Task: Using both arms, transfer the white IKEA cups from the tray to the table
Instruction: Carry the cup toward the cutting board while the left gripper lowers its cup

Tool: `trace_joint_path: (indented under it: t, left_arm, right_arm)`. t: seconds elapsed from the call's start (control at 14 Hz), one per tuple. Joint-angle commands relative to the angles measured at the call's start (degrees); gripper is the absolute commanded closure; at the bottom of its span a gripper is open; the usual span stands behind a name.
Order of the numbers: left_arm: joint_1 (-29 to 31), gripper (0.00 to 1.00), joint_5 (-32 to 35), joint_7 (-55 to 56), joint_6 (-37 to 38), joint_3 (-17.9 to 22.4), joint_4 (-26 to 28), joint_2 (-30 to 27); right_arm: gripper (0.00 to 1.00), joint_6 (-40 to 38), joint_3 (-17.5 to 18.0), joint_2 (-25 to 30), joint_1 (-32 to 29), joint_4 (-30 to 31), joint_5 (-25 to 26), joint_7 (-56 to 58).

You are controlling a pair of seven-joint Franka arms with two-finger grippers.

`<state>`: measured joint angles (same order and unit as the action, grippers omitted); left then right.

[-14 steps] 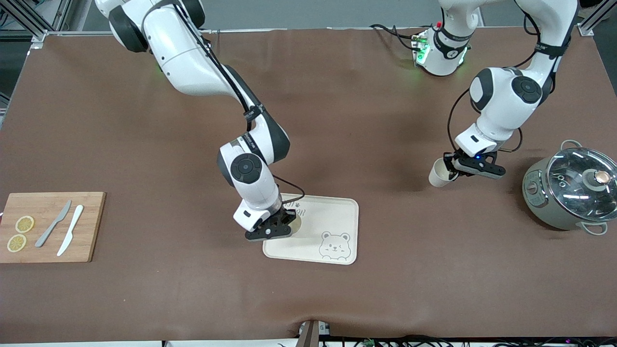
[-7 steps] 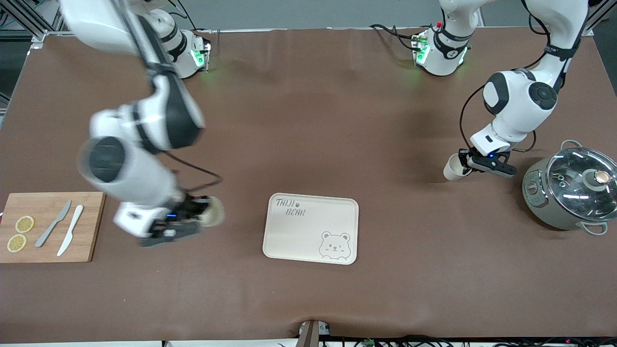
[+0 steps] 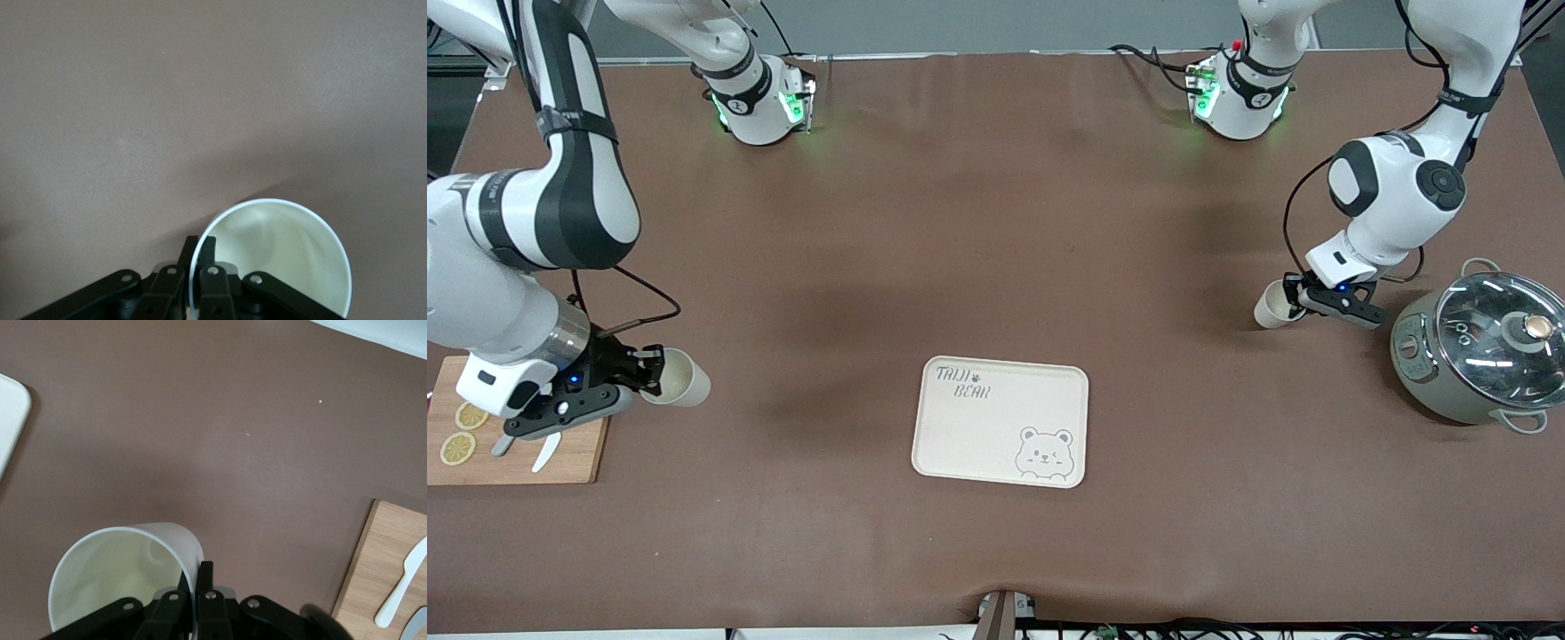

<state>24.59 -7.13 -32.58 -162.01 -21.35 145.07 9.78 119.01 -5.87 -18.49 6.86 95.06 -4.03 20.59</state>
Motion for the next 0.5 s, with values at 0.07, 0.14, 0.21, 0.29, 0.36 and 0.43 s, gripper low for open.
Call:
trace_joint_path:
  t: [0.07, 0.14, 0.21, 0.29, 0.36, 0.43]
  left_arm:
    - [0.5, 1.00, -1.5, -1.7, -0.9, -0.6, -0.6, 0.8]
    - [0.5, 1.00, -1.5, -1.7, -0.9, -0.6, -0.6, 0.9]
    - [0.5, 1.00, -1.5, -1.7, -0.9, -0.6, -0.6, 0.9]
    - [0.5, 1.00, -1.5, -1.6, -0.9, -0.6, -0.7, 1.0]
    - [0.5, 1.00, -1.5, -1.6, -0.9, -0.6, -0.7, 1.2]
    - [0.5, 1.00, -1.5, -1.6, -0.9, -0.6, -1.1, 1.6]
  right_arm:
    - [1.00, 10.6, 1.3, 3.6, -4.5, 12.1, -0.3, 6.1]
    - [1.00, 13.1, 1.2, 3.5, -4.8, 13.7, -0.3, 6.6]
    - [1.00, 15.5, 1.2, 3.2, -5.1, 15.1, -0.3, 6.6]
    - [1.00, 17.6, 1.3, 3.0, -5.4, 16.4, -0.4, 6.6]
    - [1.00, 19.0, 1.3, 2.8, -5.4, 17.0, -0.4, 6.6]
    - [1.00, 19.2, 1.3, 2.6, -5.3, 16.9, -0.4, 6.6]
